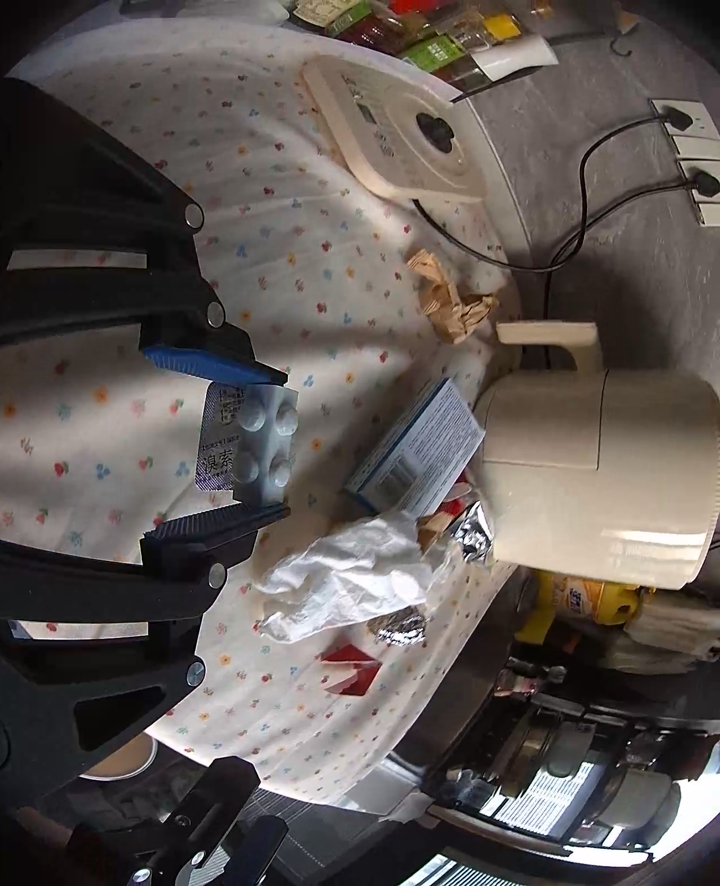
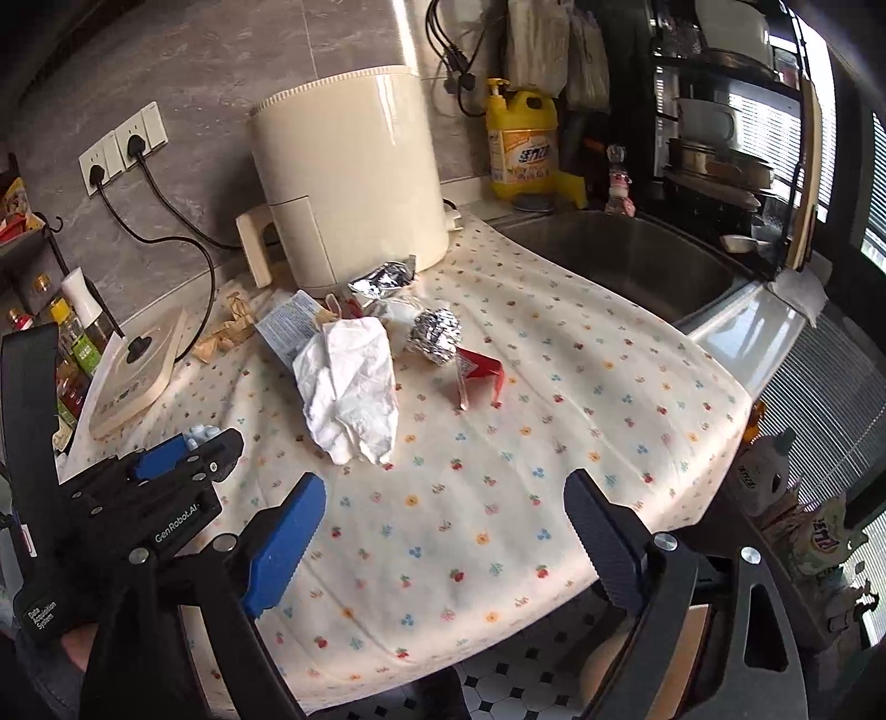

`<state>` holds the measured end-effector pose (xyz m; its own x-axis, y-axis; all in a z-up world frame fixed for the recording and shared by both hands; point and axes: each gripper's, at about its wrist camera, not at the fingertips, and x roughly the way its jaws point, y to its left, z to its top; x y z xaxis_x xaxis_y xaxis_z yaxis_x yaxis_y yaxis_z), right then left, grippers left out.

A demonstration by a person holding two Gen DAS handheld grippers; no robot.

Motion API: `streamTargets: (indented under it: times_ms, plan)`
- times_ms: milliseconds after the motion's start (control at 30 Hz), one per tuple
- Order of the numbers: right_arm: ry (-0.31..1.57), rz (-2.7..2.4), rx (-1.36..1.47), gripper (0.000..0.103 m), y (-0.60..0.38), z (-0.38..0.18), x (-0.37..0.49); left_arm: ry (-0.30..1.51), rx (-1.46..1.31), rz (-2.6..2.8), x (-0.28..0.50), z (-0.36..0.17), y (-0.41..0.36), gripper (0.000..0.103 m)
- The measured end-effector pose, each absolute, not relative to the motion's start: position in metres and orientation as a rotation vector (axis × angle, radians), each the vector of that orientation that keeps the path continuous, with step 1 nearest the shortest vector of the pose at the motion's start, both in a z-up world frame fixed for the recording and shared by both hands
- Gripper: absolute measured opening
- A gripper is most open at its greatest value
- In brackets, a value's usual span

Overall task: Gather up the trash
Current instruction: 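Grasp the white tissue with the right gripper while the left gripper holds the blister pack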

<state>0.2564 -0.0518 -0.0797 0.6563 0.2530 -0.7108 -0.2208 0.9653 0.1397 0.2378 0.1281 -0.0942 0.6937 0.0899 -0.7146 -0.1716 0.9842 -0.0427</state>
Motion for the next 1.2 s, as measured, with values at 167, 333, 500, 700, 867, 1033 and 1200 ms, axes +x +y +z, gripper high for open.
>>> streamTargets:
  times_ms: [167,333,500,700,867,1033,1200]
  plan:
    - [0.801,0.327,0.021,0.084,-0.021,-0.076,0.278,0.752,-0.125,0.204,0.24,-0.084,0.157,0.041]
    - [0.794,0.378,-0.01,0.084,0.006,-0.078,0.293,0.74,-0.148,0.269,0.243,-0.084,0.183,0.041]
    - [0.807,0.397,-0.016,0.086,0.023,-0.086,0.308,0.752,-0.161,0.315,0.248,-0.09,0.2,0.041]
    - [0.84,0.39,-0.023,0.09,0.031,-0.103,0.327,0.776,-0.165,0.334,0.261,-0.101,0.207,0.041]
    - [0.886,0.379,-0.035,0.09,0.035,-0.121,0.338,0.793,-0.155,0.335,0.272,-0.107,0.207,0.041]
    - [0.998,0.425,-0.015,0.018,0.034,-0.141,0.346,0.802,-0.145,0.334,0.277,-0.106,0.204,0.041]
    - [0.96,0.434,-0.006,0.008,0.025,-0.131,0.336,0.792,-0.129,0.327,0.273,-0.099,0.194,0.041]
